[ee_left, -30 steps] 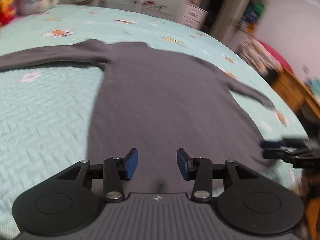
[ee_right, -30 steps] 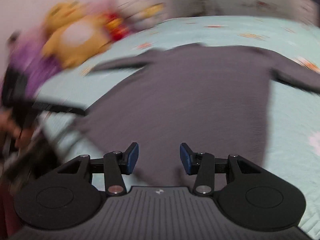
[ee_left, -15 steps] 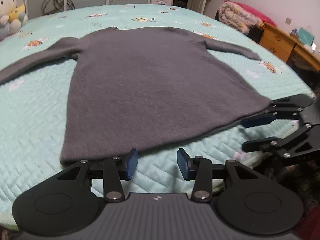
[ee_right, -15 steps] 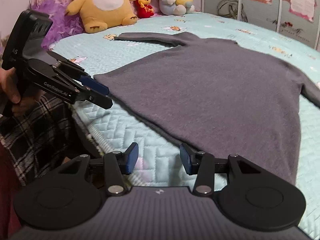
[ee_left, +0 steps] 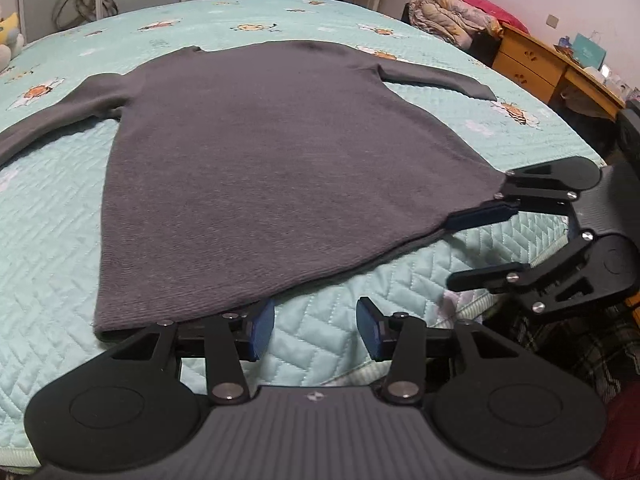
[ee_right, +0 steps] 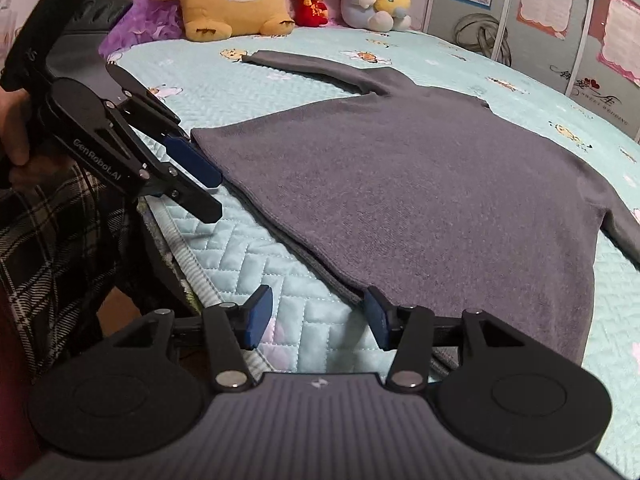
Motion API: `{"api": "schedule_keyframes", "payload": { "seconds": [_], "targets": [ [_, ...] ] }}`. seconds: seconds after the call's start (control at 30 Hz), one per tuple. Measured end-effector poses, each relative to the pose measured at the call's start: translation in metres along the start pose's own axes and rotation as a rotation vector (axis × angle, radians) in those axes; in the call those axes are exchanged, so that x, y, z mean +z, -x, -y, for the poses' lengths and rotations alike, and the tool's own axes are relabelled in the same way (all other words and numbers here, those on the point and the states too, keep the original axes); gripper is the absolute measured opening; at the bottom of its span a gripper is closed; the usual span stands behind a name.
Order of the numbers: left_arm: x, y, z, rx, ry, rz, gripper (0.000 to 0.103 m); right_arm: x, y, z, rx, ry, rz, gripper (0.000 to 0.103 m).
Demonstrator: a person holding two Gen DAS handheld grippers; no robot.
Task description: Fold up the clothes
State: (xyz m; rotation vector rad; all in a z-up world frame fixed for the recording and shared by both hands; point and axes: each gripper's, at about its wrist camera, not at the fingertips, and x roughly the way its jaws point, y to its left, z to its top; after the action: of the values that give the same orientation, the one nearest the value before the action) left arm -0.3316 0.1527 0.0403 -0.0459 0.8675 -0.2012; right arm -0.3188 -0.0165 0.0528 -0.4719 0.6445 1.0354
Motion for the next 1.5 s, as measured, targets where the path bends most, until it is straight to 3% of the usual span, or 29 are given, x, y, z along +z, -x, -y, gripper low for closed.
{"api": "schedule_keyframes", "payload": {
  "seconds": [0.17, 0.37, 0.5, 0.63, 0.87, 1.07, 1.2, 1.3, 1.37, 1.43, 1.5],
  "targets": [
    [0.002, -0.005, 0.009, -0.015, -0.035, -0.009, 0.048, 0.004, 0.004, -0.001, -0.026, 0.054, 0.005, 0.054],
    [0.009, -0.015, 0.015, -0.07, -0.048, -0.018, 0.048, 0.004, -0.004, 0.019, -0.02, -0.016, -0.031, 0.057],
    [0.016, -0.023, 0.021, -0.137, -0.038, -0.021, 0.049, 0.007, -0.013, 0.037, 0.02, -0.109, -0.04, 0.058],
    [0.024, -0.025, 0.034, -0.177, -0.081, 0.0, 0.05, 0.013, -0.015, 0.042, 0.081, -0.132, 0.017, 0.059],
    [0.032, -0.043, 0.039, -0.152, -0.141, -0.01, 0.051, 0.013, -0.012, 0.071, 0.141, -0.273, 0.084, 0.06],
    [0.027, -0.045, 0.017, -0.05, -0.223, -0.051, 0.054, 0.004, -0.007, 0.067, 0.14, -0.213, 0.032, 0.063],
    [0.019, -0.037, 0.003, 0.005, -0.265, -0.068, 0.057, -0.006, -0.002, 0.056, 0.101, -0.106, -0.021, 0.063],
    [0.019, -0.035, -0.001, 0.032, -0.294, -0.066, 0.056, -0.015, -0.003, 0.05, 0.005, -0.013, -0.042, 0.063],
    [0.021, -0.036, -0.003, 0.039, -0.288, -0.057, 0.052, -0.017, -0.005, 0.051, -0.037, 0.017, -0.048, 0.061],
    [0.024, -0.038, -0.006, 0.045, -0.279, -0.047, 0.04, -0.014, -0.008, 0.051, -0.063, 0.028, -0.045, 0.061],
    [0.027, -0.04, -0.008, 0.051, -0.269, -0.037, 0.04, -0.012, -0.011, 0.046, -0.089, 0.063, -0.044, 0.061]
  ]
}}
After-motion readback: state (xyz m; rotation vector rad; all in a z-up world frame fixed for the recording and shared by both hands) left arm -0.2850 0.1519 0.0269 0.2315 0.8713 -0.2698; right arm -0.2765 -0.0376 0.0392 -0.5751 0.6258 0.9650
